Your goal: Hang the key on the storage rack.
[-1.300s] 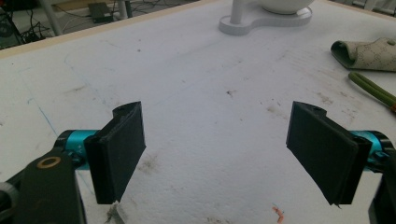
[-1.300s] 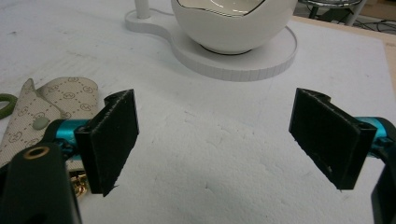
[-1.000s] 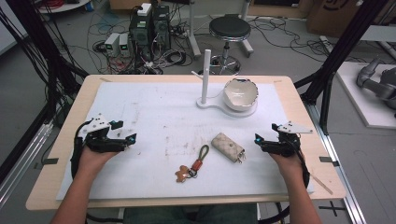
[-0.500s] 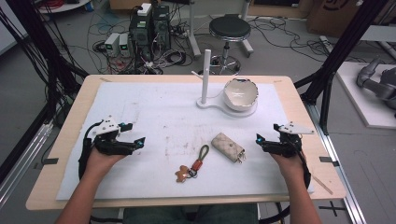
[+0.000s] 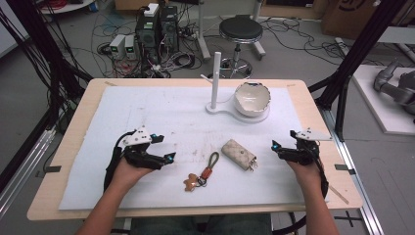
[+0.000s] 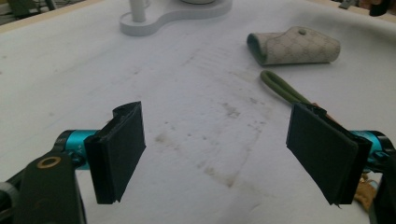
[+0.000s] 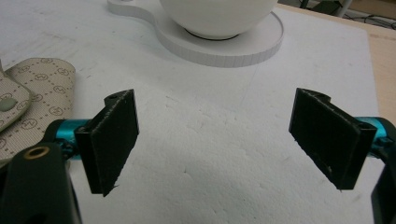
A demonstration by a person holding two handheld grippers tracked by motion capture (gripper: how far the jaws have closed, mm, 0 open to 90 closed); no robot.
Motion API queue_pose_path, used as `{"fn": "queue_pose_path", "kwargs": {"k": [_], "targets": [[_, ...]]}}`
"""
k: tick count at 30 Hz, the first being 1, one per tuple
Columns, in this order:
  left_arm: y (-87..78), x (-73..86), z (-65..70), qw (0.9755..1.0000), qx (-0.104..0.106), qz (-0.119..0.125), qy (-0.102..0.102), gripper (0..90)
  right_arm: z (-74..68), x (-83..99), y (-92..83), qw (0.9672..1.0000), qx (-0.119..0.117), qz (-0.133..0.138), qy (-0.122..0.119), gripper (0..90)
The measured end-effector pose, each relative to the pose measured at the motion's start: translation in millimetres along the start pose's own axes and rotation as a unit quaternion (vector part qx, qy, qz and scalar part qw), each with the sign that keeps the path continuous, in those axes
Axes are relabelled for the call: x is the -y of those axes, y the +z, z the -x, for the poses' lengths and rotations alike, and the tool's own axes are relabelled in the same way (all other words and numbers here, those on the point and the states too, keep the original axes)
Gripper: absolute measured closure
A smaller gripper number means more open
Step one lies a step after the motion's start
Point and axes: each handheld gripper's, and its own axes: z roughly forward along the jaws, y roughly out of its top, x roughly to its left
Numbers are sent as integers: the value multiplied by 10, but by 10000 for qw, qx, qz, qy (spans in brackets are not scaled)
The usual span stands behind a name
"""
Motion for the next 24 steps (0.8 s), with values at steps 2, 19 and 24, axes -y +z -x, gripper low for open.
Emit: {"fn": "queue_pose_path", "kwargs": {"k": [2, 19, 24], "targets": [[33, -8, 28, 10000, 44, -16, -1, 194, -2, 3, -2, 10000, -3, 9, -1, 161], [536, -61, 404, 9972, 577, -445, 135, 195, 3, 55, -28, 9998, 73, -124, -145, 162], [669, -47, 488, 9962, 640, -587, 88, 200, -1, 61, -37, 9997, 85, -145, -161, 162]]}}
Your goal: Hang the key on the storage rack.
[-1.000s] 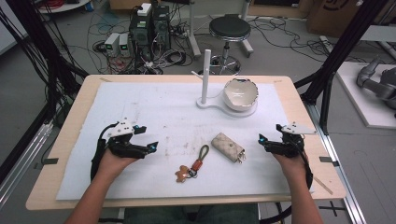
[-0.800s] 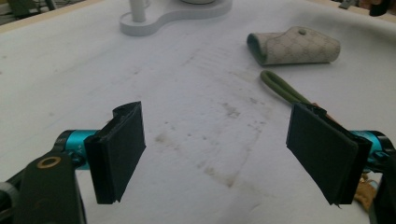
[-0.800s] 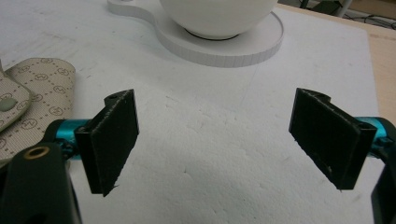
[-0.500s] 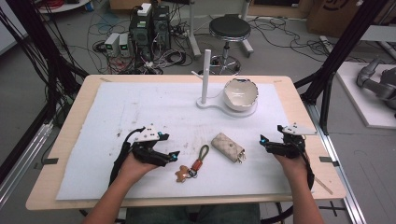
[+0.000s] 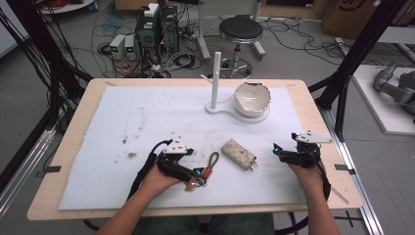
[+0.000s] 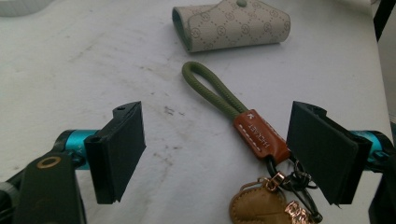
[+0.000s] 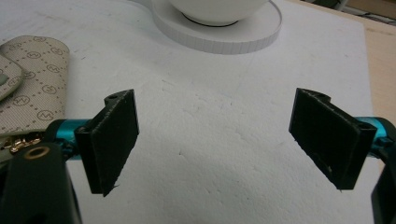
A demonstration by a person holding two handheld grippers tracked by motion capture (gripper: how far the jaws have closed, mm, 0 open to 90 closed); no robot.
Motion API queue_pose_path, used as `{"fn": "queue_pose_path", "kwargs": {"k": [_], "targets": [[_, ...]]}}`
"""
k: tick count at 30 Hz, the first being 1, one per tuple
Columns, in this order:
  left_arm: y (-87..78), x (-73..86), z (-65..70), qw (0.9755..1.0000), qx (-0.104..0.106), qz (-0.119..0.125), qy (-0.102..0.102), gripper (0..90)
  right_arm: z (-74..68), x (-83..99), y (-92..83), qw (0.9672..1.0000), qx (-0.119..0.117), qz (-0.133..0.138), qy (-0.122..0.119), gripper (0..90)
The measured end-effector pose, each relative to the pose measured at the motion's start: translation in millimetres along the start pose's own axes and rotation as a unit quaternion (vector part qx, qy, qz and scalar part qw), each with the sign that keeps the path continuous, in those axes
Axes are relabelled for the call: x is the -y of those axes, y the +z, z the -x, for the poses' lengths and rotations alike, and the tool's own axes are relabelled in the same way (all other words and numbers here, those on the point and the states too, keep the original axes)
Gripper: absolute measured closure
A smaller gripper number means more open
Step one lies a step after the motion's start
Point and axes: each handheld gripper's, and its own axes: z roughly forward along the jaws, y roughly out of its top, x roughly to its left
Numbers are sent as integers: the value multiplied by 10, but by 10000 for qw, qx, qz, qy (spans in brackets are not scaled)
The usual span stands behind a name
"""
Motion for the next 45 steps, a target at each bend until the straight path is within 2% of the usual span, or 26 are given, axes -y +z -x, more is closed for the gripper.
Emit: {"fn": "queue_pose_path", "kwargs": {"k": [3, 9, 11, 22, 24, 29, 33, 35, 38, 45], "targets": [[108, -4, 66, 9999, 8, -151, 9, 212, -2, 2, -6, 10000, 9, 8, -19, 162], [201, -2, 116, 9992, 10, -401, 17, 243, -1, 5, -5, 10000, -4, -1, -31, 162], [224, -6, 125, 9987, -33, -504, 76, 255, 1, 5, -2, 10000, -3, -7, -30, 162], [279, -25, 193, 9974, -261, -635, 219, 313, -22, -6, 26, 10000, -20, -27, -87, 162], [274, -27, 205, 9966, -384, -655, 331, 358, -29, -7, 29, 9999, -38, -50, -91, 162], [245, -10, 200, 9970, -332, -570, 404, 522, -27, -2, 28, 9999, -28, -69, -104, 162], [236, -7, 198, 9966, -327, -587, 475, 574, -17, 3, 31, 9999, -34, -74, -109, 162], [232, -3, 195, 9968, -282, -553, 513, 648, -18, 4, 32, 9999, -28, -77, -112, 162], [230, 1, 191, 9972, -286, -508, 458, 727, -25, 2, 31, 9999, -24, -82, -108, 162], [210, 0, 151, 9981, -146, -483, 340, 760, -33, 0, 34, 9999, -35, -77, -122, 162]]}}
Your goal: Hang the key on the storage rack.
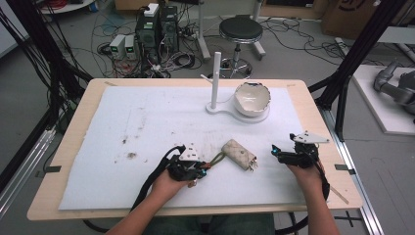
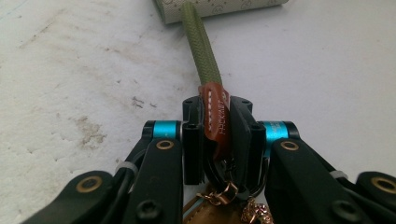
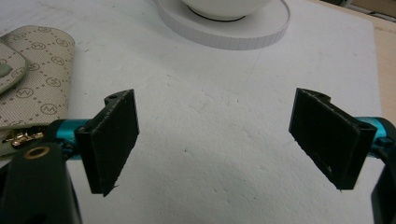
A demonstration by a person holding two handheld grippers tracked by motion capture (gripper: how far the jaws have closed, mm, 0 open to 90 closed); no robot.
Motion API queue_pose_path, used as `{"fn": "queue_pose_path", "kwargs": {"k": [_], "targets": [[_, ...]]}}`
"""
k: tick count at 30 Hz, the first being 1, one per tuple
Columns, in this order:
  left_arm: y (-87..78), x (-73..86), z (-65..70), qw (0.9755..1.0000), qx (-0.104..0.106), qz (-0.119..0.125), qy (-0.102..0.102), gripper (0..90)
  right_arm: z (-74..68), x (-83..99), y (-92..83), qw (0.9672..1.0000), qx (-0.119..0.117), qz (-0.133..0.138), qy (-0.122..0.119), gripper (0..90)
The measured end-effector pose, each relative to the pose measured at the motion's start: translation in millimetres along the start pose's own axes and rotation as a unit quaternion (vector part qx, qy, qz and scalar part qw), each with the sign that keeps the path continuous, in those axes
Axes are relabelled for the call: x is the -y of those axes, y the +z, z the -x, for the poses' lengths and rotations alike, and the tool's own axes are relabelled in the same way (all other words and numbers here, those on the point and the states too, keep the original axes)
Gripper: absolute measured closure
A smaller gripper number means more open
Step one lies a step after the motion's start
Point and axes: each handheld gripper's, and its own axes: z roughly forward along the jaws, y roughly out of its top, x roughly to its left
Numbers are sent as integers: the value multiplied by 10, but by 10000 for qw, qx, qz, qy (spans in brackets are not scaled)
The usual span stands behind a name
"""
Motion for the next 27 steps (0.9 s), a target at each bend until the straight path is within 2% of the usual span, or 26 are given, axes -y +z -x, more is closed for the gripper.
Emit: {"fn": "queue_pose_path", "kwargs": {"k": [3, 4, 9, 11, 12, 17, 18, 20, 21, 22, 25, 27], "targets": [[-24, 0, -18, 10000, 47, 29, -54, 763, -1, 0, 1, 10000, -4, 0, 0, 162], [-52, -6, -29, 9998, 90, 112, -122, 764, -1, 0, 2, 10000, 0, -2, 3, 162], [-171, -62, -65, 9995, 76, 280, -114, 765, -7, 1, 6, 10000, -15, -9, -15, 162], [-201, -79, -71, 9994, 35, 322, -117, 765, -16, -2, 6, 10000, -16, -15, -15, 162], [-275, -125, -98, 9990, -14, 434, -98, 766, -20, -5, 7, 10000, -23, -7, -18, 162], [-477, -244, -194, 9977, -196, 642, -68, 767, -37, -16, 9, 10000, -35, -3, -4, 162], [-477, -244, -194, 9977, -196, 642, -68, 767, -44, -18, 12, 10000, -44, 2, 8, 162], [-583, -319, -278, 9965, -278, 779, -84, 767, -54, -24, 17, 10000, -54, -7, 2, 162], [-583, -319, -278, 9965, -278, 779, -84, 768, -60, -29, 22, 10000, -60, 0, 0, 162], [-656, -395, -340, 9955, -360, 873, -88, 768, -63, -35, 27, 10000, -68, -2, -24, 162], [-715, -471, -400, 9945, -423, 952, -87, 768, -87, -51, 49, 10000, -82, -15, -43, 162], [-798, -585, -507, 9935, -465, 1037, -110, 768, -96, -57, 61, 9999, -86, -33, -71, 162]]}}
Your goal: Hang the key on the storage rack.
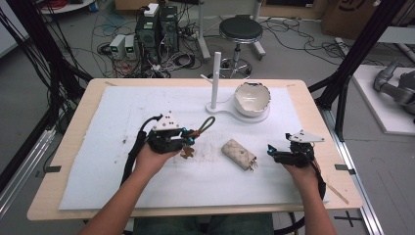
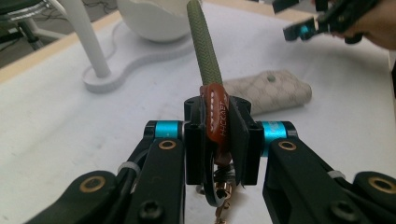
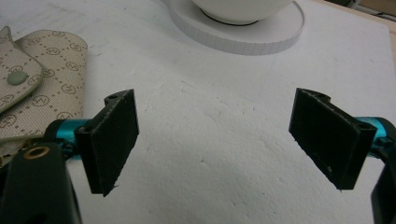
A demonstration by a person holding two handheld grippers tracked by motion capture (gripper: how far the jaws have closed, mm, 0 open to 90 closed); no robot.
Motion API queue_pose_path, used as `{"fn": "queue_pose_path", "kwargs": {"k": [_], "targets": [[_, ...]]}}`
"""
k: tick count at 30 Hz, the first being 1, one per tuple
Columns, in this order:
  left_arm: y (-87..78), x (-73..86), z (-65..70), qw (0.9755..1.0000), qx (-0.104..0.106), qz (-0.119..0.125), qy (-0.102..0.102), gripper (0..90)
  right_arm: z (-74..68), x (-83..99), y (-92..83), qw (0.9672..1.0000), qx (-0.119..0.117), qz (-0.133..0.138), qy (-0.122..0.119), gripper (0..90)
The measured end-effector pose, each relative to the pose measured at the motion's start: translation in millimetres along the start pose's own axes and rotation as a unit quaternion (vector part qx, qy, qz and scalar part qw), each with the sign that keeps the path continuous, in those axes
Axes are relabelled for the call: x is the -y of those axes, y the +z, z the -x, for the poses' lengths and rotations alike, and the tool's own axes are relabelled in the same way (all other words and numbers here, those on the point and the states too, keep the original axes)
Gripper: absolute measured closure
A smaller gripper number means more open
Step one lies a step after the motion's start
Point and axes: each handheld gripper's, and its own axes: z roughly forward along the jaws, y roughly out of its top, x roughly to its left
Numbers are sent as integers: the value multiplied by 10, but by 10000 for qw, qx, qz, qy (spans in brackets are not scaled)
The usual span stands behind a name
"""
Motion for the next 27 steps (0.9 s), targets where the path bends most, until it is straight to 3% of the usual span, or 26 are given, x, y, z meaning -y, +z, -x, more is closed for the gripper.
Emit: {"fn": "queue_pose_path", "kwargs": {"k": [7, 16, 21, 27], "targets": [[-43, -258, -173, 9997, -166, 122, 98, 769, -3, -2, 10, 10000, -12, -28, 21, 162], [50, -624, -397, 9992, -336, 160, 164, 768, -19, -3, 28, 10000, -40, -35, -3, 162], [133, -806, -462, 9990, -315, 234, 205, 769, -16, -3, 38, 10000, -45, -72, -11, 162], [254, -893, -525, 9991, -280, 261, 160, 769, -12, 0, 43, 10000, -41, -84, 16, 162]]}}
